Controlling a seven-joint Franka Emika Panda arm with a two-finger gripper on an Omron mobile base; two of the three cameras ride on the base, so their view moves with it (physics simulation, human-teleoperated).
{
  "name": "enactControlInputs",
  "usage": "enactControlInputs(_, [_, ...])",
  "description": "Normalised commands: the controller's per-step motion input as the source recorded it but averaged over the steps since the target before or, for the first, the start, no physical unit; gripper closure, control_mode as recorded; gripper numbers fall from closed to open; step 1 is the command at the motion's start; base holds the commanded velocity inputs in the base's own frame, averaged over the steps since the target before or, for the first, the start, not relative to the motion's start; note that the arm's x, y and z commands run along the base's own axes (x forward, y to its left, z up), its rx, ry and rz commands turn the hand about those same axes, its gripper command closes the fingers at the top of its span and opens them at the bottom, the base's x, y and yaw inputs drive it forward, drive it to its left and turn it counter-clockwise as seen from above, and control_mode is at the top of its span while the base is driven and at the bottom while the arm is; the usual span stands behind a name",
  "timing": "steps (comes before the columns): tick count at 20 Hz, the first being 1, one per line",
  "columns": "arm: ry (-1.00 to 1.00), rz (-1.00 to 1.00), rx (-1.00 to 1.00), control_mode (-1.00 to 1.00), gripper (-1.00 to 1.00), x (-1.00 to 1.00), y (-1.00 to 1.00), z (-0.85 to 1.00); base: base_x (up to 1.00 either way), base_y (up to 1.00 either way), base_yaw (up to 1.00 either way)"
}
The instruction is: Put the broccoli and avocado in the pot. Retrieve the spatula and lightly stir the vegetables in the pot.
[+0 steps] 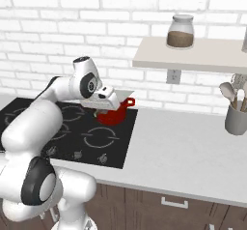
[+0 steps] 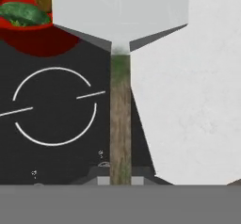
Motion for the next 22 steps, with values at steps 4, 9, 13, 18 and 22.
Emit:
enactControlInputs(4, [0.34, 0.16, -0.22, -1.00, 1.00, 0.48, 0.11, 0.17, 0.00, 0.00, 0.00])
enactControlInputs(9, [0.31, 0.08, -0.27, -1.00, 1.00, 0.48, 0.12, 0.01, 0.00, 0.00, 0.00])
enactControlInputs(13, [0.23, 0.04, -0.24, -1.00, 1.00, 0.43, 0.04, 0.00, 0.00, 0.00, 0.00])
enactControlInputs(18, [0.13, 0.19, -0.20, -1.00, 1.00, 0.30, -0.05, -0.01, 0.00, 0.00, 0.00])
enactControlInputs(22, [0.18, 0.28, -0.47, -1.00, 1.00, 0.05, -0.05, -0.12, 0.00, 0.00, 0.00])
